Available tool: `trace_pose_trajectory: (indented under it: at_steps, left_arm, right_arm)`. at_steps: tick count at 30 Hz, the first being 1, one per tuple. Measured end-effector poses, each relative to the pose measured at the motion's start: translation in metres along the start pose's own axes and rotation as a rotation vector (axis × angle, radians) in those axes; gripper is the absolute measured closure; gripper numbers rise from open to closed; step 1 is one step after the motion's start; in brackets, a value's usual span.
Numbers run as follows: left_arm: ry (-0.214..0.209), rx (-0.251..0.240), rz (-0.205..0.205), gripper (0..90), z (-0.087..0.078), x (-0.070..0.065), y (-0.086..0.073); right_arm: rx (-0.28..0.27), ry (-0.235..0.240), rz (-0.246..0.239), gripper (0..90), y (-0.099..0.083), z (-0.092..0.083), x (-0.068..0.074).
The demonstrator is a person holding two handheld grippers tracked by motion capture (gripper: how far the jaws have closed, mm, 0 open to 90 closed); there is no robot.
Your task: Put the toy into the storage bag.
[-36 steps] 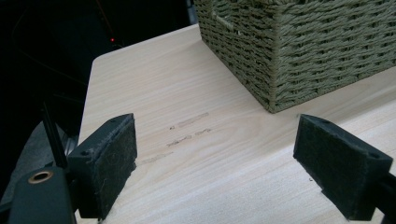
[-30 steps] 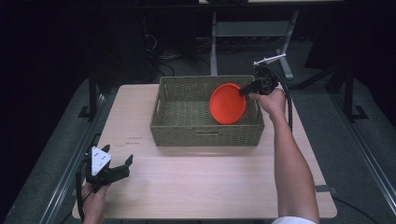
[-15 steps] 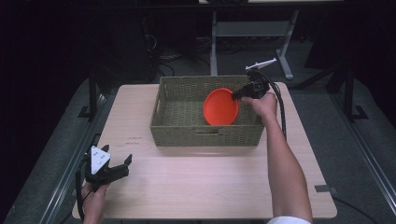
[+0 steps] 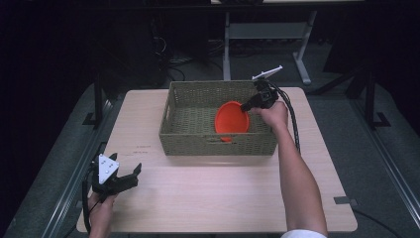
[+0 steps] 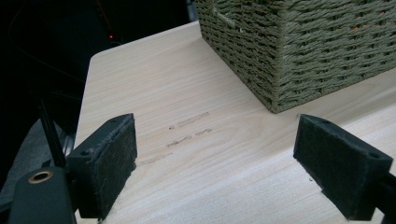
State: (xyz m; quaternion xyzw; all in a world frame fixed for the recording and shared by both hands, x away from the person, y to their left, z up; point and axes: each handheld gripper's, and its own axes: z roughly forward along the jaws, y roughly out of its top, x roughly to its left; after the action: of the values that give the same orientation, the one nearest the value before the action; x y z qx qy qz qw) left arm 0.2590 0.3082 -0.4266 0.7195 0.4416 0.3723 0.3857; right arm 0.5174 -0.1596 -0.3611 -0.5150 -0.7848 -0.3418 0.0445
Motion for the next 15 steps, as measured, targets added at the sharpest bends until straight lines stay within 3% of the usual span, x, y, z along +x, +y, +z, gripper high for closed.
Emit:
trace_pose_trajectory:
  at_steps: [6,8,12,15]
  left_arm:
    - [0.006,-0.004,-0.004,12.7,0.0,0.0004,-0.0007]
    - [0.004,-0.006,-0.002,12.7,-0.0009,0.0005,-0.001]
    - [0.006,-0.007,-0.008,12.8,-0.0021,0.0013,-0.0008]
    - [0.007,-0.007,-0.004,12.7,-0.0025,0.0011,-0.0004]
  right_arm:
    - [0.008,-0.015,0.019,79.4,-0.0018,0.0014,-0.0042]
    - [0.003,-0.012,0.033,74.8,-0.0024,0.0023,-0.0051]
    - [0.044,-0.078,0.033,62.7,-0.0026,0.0072,-0.0009]
    - [0.038,-0.069,0.033,60.9,-0.0025,0.0073,0.0001]
